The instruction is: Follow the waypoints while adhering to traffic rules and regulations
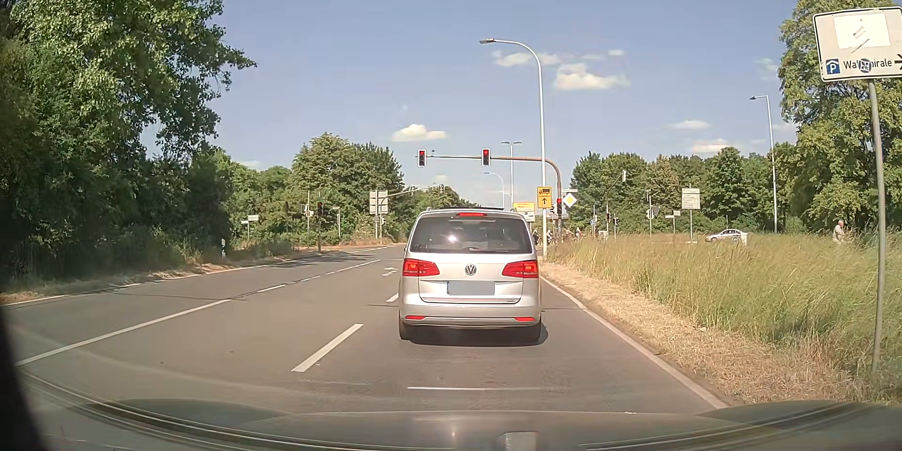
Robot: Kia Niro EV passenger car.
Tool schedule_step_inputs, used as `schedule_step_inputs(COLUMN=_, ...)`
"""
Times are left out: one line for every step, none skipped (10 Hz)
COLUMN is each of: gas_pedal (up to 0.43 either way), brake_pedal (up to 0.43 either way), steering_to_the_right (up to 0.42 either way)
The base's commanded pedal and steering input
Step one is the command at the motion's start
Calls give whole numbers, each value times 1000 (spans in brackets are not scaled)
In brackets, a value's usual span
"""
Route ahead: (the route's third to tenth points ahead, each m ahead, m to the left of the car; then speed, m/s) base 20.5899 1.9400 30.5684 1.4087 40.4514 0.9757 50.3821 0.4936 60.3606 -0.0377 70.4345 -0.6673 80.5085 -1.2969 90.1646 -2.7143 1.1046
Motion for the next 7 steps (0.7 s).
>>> schedule_step_inputs(gas_pedal=0, brake_pedal=116, steering_to_the_right=0)
schedule_step_inputs(gas_pedal=0, brake_pedal=116, steering_to_the_right=0)
schedule_step_inputs(gas_pedal=0, brake_pedal=116, steering_to_the_right=0)
schedule_step_inputs(gas_pedal=0, brake_pedal=116, steering_to_the_right=1)
schedule_step_inputs(gas_pedal=0, brake_pedal=116, steering_to_the_right=0)
schedule_step_inputs(gas_pedal=0, brake_pedal=116, steering_to_the_right=0)
schedule_step_inputs(gas_pedal=0, brake_pedal=116, steering_to_the_right=1)
